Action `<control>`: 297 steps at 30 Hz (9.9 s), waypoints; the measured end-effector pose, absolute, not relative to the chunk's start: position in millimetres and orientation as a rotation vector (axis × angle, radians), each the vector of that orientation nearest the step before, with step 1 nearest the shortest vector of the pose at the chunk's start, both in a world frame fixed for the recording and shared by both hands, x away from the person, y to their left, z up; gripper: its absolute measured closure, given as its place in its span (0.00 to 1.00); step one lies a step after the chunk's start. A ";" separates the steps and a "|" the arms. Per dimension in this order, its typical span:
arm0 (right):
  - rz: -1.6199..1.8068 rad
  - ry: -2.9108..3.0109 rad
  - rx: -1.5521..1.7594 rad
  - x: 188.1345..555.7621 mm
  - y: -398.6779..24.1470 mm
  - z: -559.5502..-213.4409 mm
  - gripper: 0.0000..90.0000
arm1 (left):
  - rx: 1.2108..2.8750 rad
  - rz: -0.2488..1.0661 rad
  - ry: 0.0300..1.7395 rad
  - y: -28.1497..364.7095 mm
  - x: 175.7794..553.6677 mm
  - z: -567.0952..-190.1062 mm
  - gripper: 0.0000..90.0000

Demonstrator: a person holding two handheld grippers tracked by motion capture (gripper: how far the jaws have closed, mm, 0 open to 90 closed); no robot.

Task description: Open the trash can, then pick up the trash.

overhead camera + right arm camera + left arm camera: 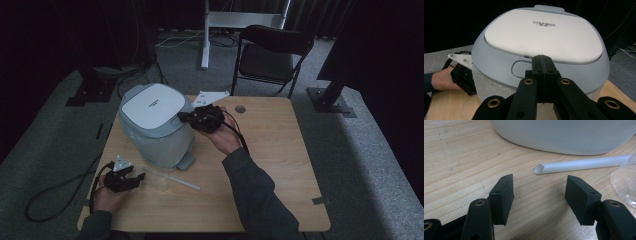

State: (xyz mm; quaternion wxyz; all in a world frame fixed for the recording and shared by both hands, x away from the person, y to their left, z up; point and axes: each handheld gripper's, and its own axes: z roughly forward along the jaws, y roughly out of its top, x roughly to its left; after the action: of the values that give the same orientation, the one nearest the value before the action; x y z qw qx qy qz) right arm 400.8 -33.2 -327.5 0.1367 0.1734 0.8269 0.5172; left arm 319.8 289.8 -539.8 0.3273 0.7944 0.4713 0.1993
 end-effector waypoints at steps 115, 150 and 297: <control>1.183 2.551 0.652 366.8 -77.3 -470.4 0.64 | 2.077 0.529 1.243 288.7 320.0 -539.9 0.45; 1.080 2.785 0.492 346.5 -25.5 -517.9 0.61 | 2.080 0.529 1.241 288.8 320.0 -539.8 0.45; 1.164 2.344 0.844 359.6 -164.7 -418.6 0.88 | 2.076 0.533 1.245 288.1 319.9 -540.0 0.45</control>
State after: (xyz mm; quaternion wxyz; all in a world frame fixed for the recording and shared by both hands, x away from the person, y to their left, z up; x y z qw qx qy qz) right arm 359.6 -164.7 -418.6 0.1945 0.3012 0.8361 0.4152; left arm 319.9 288.1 -540.0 0.3256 0.7919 0.4749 0.2033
